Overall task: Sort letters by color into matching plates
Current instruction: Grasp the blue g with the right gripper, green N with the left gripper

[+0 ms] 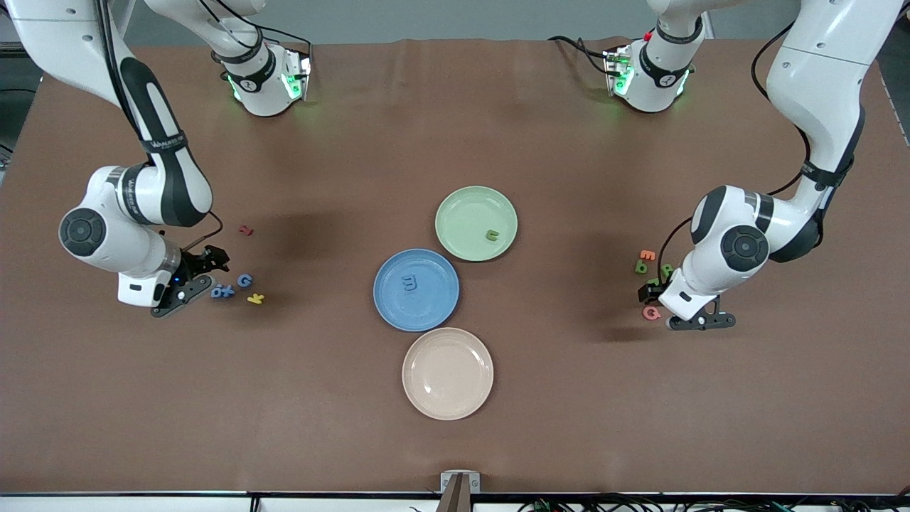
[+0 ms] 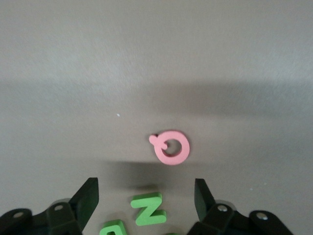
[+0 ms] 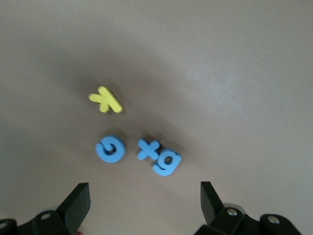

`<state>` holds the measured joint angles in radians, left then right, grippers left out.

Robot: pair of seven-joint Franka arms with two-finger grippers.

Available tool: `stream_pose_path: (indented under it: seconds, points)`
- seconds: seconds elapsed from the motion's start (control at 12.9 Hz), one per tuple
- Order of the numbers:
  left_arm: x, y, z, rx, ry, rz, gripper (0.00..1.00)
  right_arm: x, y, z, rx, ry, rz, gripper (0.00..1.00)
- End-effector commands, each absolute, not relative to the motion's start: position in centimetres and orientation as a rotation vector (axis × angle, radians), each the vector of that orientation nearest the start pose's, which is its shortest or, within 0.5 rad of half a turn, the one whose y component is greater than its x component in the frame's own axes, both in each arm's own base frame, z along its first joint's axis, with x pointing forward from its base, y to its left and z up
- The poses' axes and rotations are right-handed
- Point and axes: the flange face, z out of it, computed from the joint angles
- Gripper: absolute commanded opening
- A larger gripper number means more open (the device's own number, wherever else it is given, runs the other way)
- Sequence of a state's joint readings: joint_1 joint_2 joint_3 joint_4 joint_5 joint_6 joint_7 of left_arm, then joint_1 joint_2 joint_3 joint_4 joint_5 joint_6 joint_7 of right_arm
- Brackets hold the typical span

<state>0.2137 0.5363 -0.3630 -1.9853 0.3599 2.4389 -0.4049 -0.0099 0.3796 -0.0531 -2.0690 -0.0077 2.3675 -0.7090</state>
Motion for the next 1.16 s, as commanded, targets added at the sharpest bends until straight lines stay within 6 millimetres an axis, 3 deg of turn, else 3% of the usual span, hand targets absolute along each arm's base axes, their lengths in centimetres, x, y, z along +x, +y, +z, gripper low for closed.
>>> stream_pose_path:
  seconds: [0.0,0.23,0.54,0.85,1.09]
  points:
    - [58.6,-9.1,20.4,-3.089,0.018,0.004,0.85,57.9,-5.1,21.3,-2.903,-1.182,0.128,1.00]
    - [57.7,-9.3,19.6,-3.089,0.037,0.015,0.82,58.0,-6.1,19.0,-2.843,-1.327,0.106,0.99]
    - [57.6,-9.2,19.3,-3.073,0.091,-0.019,0.75,57.9,-6.0,17.8,-2.831,-1.347,0.115,0.73]
    - [57.5,-8.0,18.9,-3.078,0.056,-0.006,0.71,58.5,-6.1,17.1,-2.817,-1.401,0.087,0.70]
    - [57.0,-8.3,18.4,-3.087,0.039,-0.015,0.71,58.5,-6.1,16.9,-2.815,-1.400,0.091,0.58]
